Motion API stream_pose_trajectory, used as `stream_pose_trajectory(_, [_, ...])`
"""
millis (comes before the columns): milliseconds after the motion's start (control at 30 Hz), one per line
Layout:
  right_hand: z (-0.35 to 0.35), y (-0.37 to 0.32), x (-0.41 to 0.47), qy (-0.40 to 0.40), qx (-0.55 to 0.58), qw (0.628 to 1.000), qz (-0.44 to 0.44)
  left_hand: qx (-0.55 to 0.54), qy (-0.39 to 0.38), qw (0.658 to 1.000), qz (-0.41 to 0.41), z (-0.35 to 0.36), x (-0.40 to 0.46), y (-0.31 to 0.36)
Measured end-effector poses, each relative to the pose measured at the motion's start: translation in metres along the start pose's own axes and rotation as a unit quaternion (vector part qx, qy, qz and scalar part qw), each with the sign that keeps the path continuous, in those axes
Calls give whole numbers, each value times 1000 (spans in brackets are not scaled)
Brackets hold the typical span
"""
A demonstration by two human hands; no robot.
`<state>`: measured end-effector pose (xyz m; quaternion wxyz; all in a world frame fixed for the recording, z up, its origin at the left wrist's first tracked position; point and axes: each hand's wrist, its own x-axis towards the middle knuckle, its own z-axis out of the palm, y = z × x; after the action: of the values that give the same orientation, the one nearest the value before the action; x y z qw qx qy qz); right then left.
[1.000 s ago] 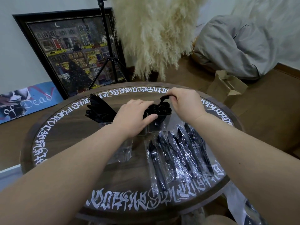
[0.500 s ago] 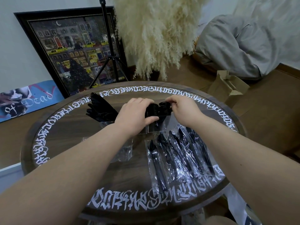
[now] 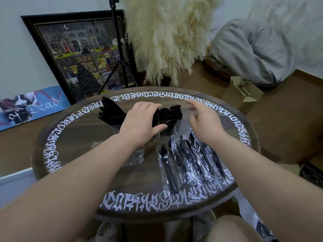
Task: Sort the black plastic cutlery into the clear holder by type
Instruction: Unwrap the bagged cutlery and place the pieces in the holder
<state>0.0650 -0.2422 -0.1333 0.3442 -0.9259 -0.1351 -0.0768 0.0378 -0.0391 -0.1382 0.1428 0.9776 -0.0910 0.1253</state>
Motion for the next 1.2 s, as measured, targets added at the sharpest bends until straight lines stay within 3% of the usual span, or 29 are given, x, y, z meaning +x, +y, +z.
stream_pose_trajectory(100, [-5, -9, -27, 41, 21, 999, -8, -14, 47, 999, 9, -7, -23, 4])
stream_pose_trajectory(200, [-2, -13, -53, 31, 0, 999, -12, -28, 64, 998, 11, -4, -54, 8])
stream_pose_trajectory(367, [13, -1, -86, -17, -34, 998, 40, -20, -35, 999, -8, 16, -104, 13])
stream_pose_trajectory(533, [36, 17, -115, -154, -135, 973, 107, -19, -156, 987, -18, 38, -127, 14])
stream_pose_trajectory(733, [64, 1, -113, -199, -217, 955, 24, -23, -163, 985, -49, 48, -118, 9])
stream_pose_trajectory(867, [75, 2, -103, -215, -269, 938, 28, -37, -147, 985, -78, 48, -113, -1])
stream_pose_trajectory(1200, [67, 8, -91, -191, -98, 965, 151, -69, -96, 989, -85, 45, -106, -10])
